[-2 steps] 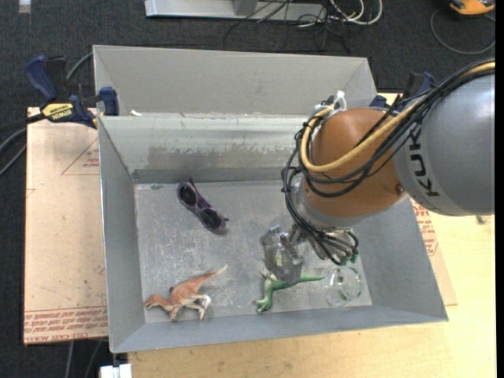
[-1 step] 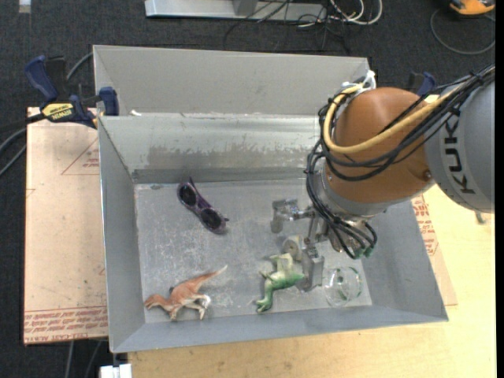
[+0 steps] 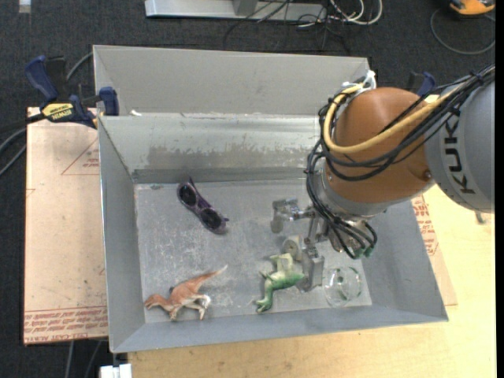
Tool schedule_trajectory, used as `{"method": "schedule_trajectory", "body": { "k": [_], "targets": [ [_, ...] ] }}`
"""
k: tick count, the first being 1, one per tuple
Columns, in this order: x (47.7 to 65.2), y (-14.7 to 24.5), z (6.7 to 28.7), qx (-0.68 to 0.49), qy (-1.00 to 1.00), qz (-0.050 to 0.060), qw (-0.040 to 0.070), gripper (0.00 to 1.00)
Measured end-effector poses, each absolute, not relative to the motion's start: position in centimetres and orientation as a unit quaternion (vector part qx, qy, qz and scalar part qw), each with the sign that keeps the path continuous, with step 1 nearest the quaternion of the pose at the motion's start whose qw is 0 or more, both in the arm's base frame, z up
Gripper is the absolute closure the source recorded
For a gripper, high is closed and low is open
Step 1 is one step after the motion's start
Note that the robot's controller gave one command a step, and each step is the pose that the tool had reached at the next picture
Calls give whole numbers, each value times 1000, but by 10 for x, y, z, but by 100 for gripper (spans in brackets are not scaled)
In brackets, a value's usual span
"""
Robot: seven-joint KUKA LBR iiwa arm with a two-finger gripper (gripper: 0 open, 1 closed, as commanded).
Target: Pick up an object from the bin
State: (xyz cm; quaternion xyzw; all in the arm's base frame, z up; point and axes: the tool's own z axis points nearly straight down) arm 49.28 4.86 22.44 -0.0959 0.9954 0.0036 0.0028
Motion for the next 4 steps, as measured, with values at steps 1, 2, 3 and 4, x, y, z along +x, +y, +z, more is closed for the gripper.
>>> {"method": "schedule_trajectory", "body": {
  "k": [1,2,3,4],
  "targets": [
    [483,33,136,-137,991,4,-1,0],
    [500,15,121,-165,986,4,4,0],
    [494,20,73,-99,995,5,7,100],
    [494,20,73,-99,995,5,7,100]
  ]
}}
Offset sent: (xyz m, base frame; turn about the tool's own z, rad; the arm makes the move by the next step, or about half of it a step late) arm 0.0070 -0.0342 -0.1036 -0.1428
